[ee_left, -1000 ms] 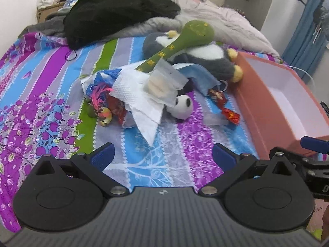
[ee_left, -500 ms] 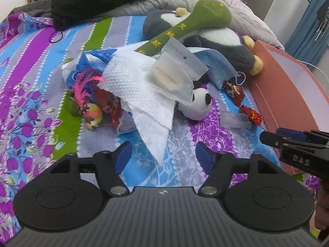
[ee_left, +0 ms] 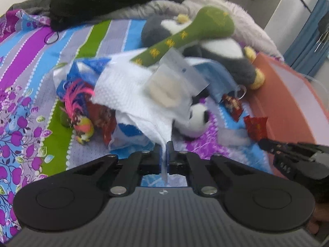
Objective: Organize soft objects
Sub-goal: 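Grasp the white tissue with the left gripper while the right gripper grasps the red foil candy, then lift the white tissue with the left gripper while the right gripper lifts the red candy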
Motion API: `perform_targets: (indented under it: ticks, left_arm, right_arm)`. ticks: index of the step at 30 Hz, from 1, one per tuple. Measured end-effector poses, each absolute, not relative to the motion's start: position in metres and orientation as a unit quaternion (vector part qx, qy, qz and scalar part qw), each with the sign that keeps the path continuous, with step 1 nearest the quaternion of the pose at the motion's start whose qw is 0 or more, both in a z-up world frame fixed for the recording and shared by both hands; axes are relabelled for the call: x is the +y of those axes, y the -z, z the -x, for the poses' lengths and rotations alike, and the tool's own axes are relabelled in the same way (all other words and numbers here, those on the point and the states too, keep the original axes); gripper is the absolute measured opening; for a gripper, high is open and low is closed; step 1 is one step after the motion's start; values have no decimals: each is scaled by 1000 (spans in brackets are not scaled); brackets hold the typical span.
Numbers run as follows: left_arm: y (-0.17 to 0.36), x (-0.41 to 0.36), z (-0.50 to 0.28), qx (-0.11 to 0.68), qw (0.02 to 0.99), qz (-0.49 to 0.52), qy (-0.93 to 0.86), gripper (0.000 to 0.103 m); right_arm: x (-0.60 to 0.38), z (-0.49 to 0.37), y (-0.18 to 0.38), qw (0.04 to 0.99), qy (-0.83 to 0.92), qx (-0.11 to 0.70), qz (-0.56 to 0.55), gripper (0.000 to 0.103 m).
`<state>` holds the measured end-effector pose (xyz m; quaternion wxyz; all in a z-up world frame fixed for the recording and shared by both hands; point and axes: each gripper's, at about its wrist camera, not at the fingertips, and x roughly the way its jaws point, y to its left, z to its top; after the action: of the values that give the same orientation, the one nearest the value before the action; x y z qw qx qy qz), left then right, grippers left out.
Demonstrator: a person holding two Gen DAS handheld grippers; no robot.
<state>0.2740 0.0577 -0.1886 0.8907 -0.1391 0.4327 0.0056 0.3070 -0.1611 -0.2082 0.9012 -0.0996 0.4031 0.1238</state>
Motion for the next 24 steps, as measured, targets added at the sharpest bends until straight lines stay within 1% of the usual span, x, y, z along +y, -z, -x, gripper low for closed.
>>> perform_targets:
  ticks: [5,10,15,24]
  left_arm:
    - [160,50,-258,406,901,152,6,4]
    - [147,39,-236,408,901,147,20,4]
    - [146,30,-209,417,896,149,21,4]
    - [170,23,-161,451,876,170,14,4]
  right_arm:
    - [-166,-290,189,909,-123,387,96,3]
    - [-173,-264,179,912,-119,384,83,3]
    - [-180,-237,181,907,-126,391,89,4]
    - [-184,-192,190,898,-144,404,100,4]
